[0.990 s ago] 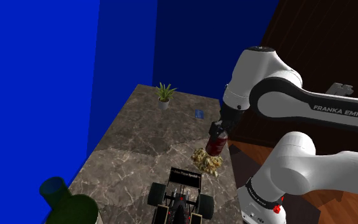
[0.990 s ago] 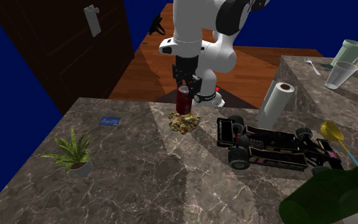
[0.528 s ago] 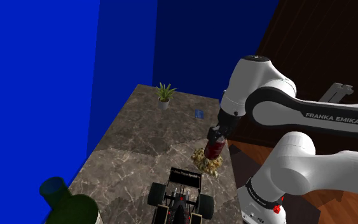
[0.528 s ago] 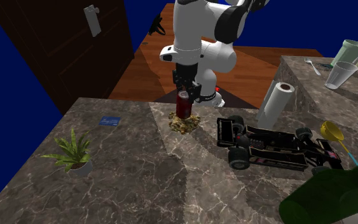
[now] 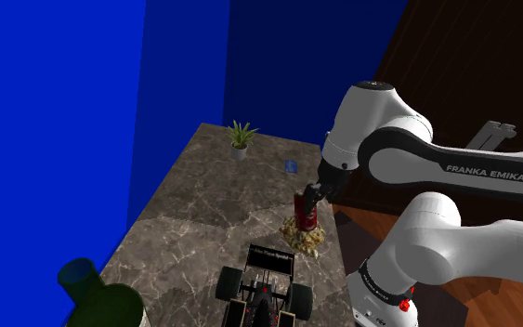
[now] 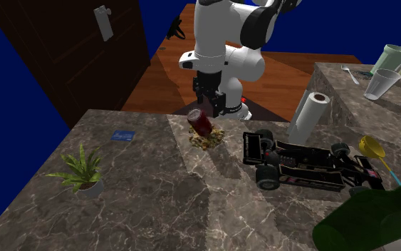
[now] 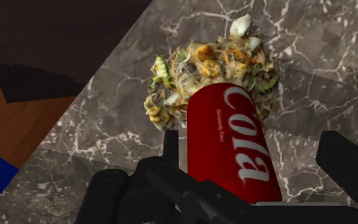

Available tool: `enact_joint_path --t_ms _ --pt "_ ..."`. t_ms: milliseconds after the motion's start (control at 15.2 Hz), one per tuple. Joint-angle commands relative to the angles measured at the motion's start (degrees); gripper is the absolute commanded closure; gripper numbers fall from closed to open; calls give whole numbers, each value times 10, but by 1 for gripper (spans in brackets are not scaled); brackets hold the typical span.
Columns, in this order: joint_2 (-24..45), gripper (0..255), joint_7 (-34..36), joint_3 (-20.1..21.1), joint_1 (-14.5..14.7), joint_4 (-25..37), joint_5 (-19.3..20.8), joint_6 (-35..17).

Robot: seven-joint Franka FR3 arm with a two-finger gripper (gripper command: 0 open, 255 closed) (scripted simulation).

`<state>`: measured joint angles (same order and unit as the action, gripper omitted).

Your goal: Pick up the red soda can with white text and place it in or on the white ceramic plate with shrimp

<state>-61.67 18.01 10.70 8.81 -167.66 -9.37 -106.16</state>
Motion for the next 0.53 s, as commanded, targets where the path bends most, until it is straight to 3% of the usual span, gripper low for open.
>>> enact_joint_path --t_ms 0,132,462 --pt "0 0 0 0 0 0 0 0" --pt "0 0 0 0 0 0 0 0" --pt "-2 0 0 -12 -7 72 13 74"
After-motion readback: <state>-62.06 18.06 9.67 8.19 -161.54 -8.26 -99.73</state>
